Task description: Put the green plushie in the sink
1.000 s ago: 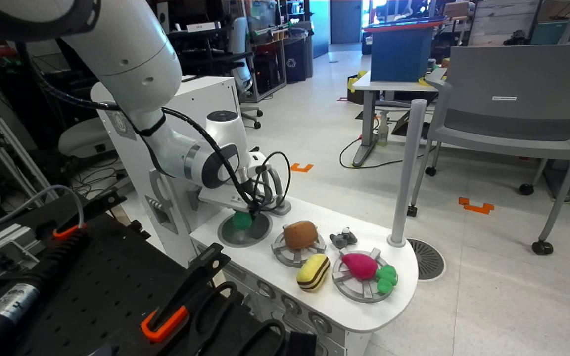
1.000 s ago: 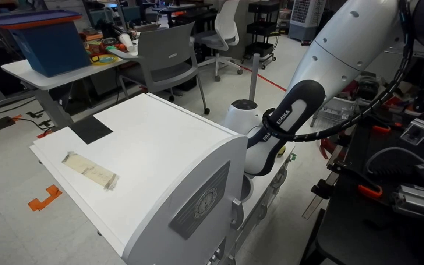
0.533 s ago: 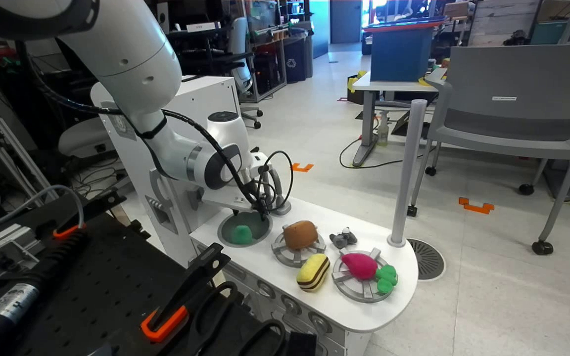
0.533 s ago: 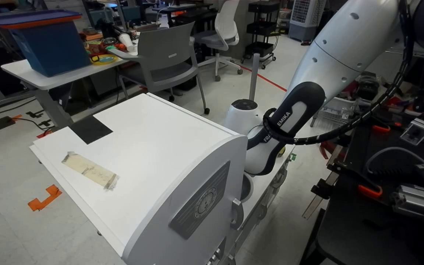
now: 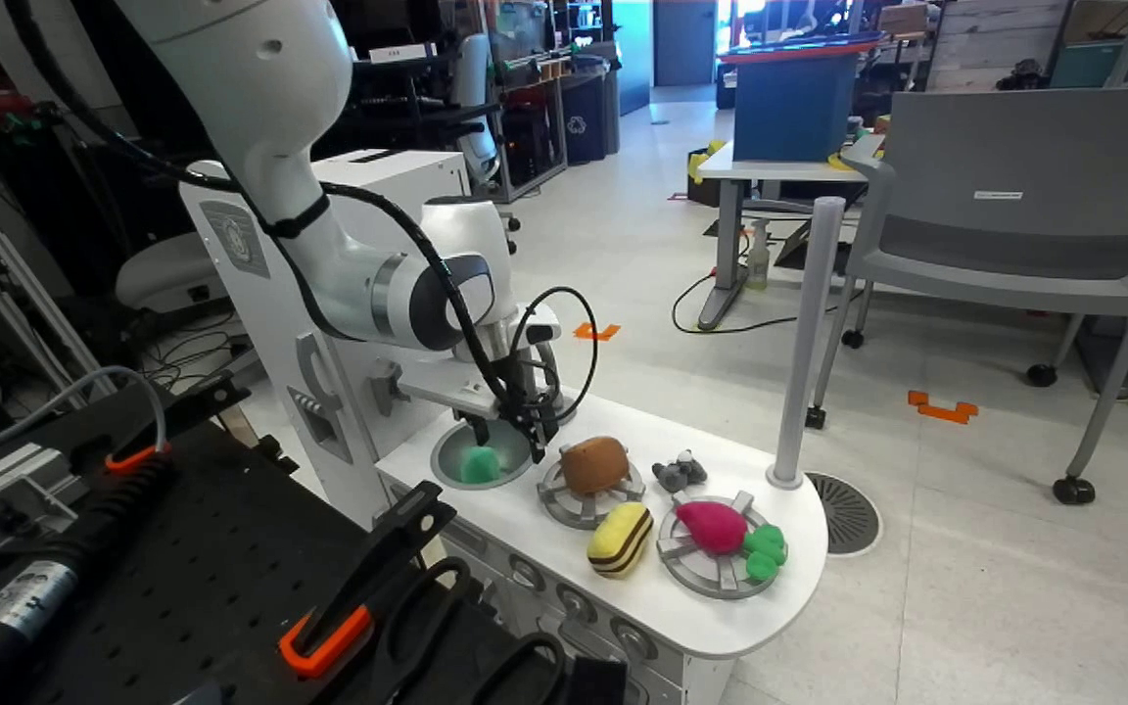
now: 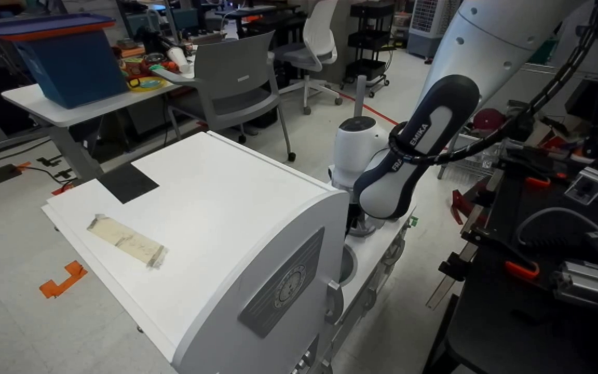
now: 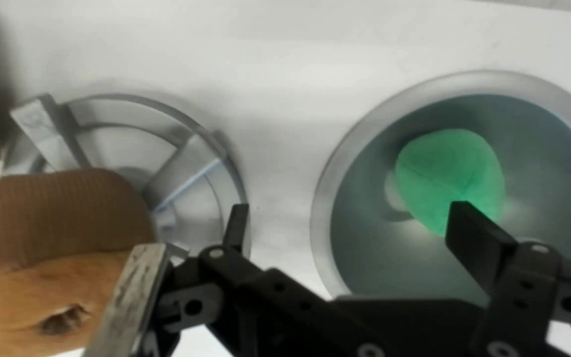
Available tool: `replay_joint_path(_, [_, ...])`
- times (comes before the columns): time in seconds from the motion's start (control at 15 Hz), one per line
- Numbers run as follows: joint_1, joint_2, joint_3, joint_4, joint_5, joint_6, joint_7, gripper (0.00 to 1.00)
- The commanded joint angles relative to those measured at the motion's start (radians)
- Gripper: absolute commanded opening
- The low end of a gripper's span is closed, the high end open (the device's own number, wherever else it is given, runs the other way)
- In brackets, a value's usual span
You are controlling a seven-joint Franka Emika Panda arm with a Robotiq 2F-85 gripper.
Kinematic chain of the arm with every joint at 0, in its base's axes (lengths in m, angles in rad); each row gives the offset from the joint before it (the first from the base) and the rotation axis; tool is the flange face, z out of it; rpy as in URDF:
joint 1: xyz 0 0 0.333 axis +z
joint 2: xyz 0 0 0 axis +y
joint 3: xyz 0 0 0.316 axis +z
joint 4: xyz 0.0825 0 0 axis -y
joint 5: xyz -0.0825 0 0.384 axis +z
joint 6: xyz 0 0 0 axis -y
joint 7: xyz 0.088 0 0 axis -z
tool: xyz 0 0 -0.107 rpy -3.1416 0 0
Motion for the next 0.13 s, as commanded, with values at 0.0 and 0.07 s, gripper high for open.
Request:
replay_joint_path(0.0, [-0.001, -0.028, -0.004, -0.038, -0.003, -0.002, 0.01, 1.0])
replay_joint_path(0.07, [-0.001, -0.054, -0.007, -0.072, -0.003, -0.002, 0.014, 1.0])
